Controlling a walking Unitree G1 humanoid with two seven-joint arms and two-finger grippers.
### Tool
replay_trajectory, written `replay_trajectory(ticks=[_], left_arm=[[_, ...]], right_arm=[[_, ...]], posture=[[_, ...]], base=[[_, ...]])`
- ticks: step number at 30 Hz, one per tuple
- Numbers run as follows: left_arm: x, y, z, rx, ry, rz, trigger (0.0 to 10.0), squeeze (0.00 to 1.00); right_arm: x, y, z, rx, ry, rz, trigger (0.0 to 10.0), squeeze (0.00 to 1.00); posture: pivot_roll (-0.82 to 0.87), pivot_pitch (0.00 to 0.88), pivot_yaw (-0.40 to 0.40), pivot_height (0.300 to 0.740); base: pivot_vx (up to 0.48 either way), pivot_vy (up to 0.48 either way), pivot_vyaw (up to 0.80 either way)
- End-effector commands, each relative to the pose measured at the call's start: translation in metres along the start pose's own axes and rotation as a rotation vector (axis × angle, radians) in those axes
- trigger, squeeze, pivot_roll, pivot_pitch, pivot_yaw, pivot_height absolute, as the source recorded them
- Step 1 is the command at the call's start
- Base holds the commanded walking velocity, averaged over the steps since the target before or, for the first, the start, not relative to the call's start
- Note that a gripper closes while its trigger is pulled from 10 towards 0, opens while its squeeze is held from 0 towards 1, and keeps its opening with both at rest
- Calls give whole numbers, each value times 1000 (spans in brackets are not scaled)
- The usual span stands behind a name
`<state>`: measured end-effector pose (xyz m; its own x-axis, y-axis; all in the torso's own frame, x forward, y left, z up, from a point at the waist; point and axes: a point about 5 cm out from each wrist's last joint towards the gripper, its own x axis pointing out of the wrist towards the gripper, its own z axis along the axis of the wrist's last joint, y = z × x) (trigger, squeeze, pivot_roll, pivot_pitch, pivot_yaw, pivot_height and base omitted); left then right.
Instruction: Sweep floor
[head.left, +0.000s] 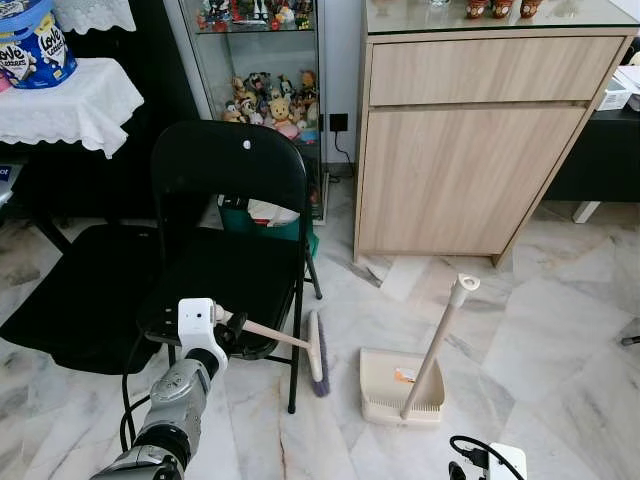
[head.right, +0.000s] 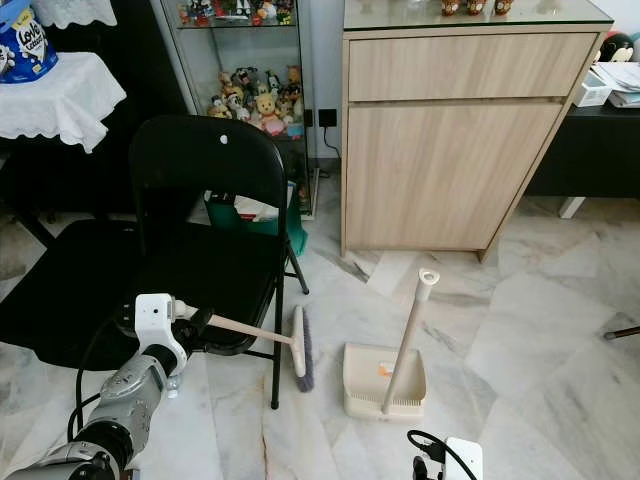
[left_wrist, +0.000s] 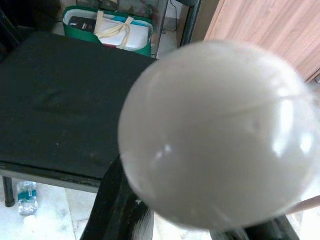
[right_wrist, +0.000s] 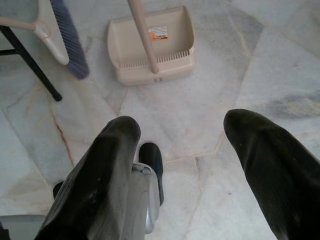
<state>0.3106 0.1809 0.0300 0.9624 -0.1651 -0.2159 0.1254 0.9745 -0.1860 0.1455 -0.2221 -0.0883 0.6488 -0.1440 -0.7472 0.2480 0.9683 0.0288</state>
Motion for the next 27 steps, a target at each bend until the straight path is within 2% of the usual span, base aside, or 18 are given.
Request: replay_trajectory(ticks=[1, 5, 6, 7, 8, 9, 16, 23, 24, 26, 27], left_arm=[[0, -2, -3, 3, 24, -18, 0, 0], [0, -2, -3, 4, 25, -16, 0, 0], [0, -1, -3, 5, 24, -12, 2000, 0], [0, -1, -3, 7, 24, -7, 5490, 0], [0, -1, -2, 9, 23, -4, 5490, 0], [0, 0, -2, 9, 24, -2, 10000, 0], [1, 1, 0, 12, 23, -2, 10000, 0], [1, 2, 1, 18, 21, 1, 10000, 0], [1, 2, 1, 20, 21, 1, 10000, 0], [1, 3, 2, 22, 21, 1, 10000, 0], [1, 3, 2, 22, 21, 1, 10000, 0]], right_arm=[[-2, -3, -3, 18, -3, -32, 10000, 0], [-3, -6, -2, 69, -41, -112, 10000, 0], [-3, -7, -1, 54, -56, -133, 10000, 0], [-4, -9, 1, 32, -72, -151, 10000, 0], [-4, -9, 2, 16, -82, -162, 10000, 0], [-4, -9, 4, -7, -103, -165, 10000, 0], [-6, -8, 11, -30, -187, -176, 10000, 0], [-7, -4, 19, -121, -268, -150, 10000, 0], [-4, -5, 34, -129, -314, -158, 10000, 0], [9, -10, 112, -153, -486, -160, 10000, 0], [10, -10, 136, -161, -538, -158, 10000, 0]], posture=[[-47, 85, 40, 740], [-50, 84, 41, 740], [-50, 84, 41, 740], [-50, 84, 41, 740], [-50, 84, 41, 740], [-51, 84, 45, 740], [-54, 81, 48, 740], [-53, 82, 55, 740], [-53, 83, 56, 740], [-53, 83, 56, 740], [-53, 83, 56, 740]], base=[[0, 0, 0], [0, 0, 0], [0, 0, 0], [0, 0, 0], [0, 0, 0], [0, 0, 0], [0, 0, 0], [0, 0, 0], [0, 0, 0], [0, 0, 0], [0, 0, 0]])
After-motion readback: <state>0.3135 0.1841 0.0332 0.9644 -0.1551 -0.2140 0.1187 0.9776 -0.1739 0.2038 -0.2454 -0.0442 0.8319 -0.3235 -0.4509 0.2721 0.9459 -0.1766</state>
